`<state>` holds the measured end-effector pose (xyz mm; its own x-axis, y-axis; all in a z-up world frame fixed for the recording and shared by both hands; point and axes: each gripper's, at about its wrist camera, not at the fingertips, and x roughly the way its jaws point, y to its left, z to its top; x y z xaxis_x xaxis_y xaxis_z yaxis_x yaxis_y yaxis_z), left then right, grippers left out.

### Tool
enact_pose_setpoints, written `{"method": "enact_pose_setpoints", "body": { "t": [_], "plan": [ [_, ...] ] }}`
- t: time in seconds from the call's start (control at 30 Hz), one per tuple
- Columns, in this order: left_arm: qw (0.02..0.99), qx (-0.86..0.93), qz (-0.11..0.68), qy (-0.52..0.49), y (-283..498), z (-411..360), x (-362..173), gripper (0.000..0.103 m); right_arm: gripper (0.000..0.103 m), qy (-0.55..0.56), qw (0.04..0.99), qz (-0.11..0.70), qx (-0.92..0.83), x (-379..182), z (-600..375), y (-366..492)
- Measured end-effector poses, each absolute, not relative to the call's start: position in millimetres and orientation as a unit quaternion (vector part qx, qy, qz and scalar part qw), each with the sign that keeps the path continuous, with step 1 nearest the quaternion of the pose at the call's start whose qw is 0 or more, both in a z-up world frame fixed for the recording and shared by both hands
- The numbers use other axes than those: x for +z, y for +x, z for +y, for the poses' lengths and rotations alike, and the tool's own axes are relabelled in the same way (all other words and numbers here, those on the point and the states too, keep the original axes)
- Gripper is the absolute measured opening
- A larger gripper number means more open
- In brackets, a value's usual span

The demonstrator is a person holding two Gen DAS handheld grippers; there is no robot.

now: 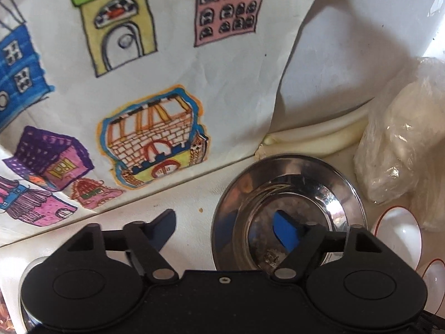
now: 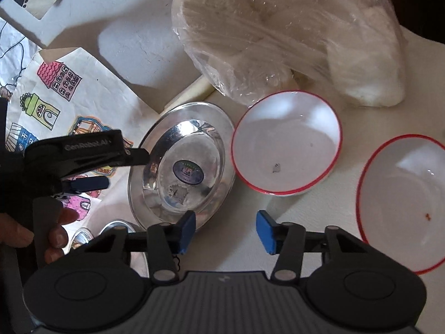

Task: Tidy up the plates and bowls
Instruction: 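Close both grippers on the rim of the small blue-label steel plate, then carry the small plate with both grippers onto the plate stack and open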

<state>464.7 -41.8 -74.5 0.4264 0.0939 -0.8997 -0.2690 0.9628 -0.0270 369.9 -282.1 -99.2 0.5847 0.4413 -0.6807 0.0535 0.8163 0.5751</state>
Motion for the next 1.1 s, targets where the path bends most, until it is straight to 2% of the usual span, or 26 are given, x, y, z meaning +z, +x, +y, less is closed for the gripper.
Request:
{"method": "enact_pose_setpoints", "body": {
  "t": [0.07,0.13,0.2,0.3,0.37,0.4,0.5,0.73,1.1],
  "plan": [
    [0.839,0.103,0.526,-0.088,465.8,-43.0,-77.7,0.066,0.047,0.284,0.844,0.44,0.116,-100.2,-280.9,372.3],
    [0.837,0.098,0.53,-0.091,467.5,-44.5,-81.3,0.052,0.042,0.287,0.843,0.44,0.119,-101.4,-280.0,375.3],
    [0.836,0.096,0.532,-0.09,468.9,-46.4,-83.4,0.043,0.037,0.289,0.841,0.441,0.12,-102.4,-279.2,378.0],
    [0.835,0.1,0.534,-0.09,472.9,-49.2,-87.7,0.038,0.03,0.29,0.841,0.442,0.121,-103.1,-276.8,380.4],
    [0.834,0.108,0.533,-0.091,473.0,-46.9,-89.0,0.029,0.026,0.291,0.84,0.441,0.122,-104.0,-276.0,381.4],
    [0.834,0.113,0.533,-0.092,473.4,-45.1,-89.4,0.021,0.024,0.292,0.84,0.44,0.124,-104.0,-276.2,381.4],
    [0.835,0.11,0.526,-0.114,470.1,-35.6,-89.8,0.018,0.017,0.289,0.843,0.436,0.127,-103.1,-274.3,380.0],
    [0.845,0.1,0.511,-0.121,464.8,-32.5,-81.8,0.012,0.017,0.29,0.844,0.434,0.122,-101.8,-274.6,379.2],
    [0.86,0.089,0.484,-0.131,456.1,-32.2,-58.7,0.01,0.018,0.306,0.847,0.419,0.119,-94.8,-279.2,372.0]
  ]
}}
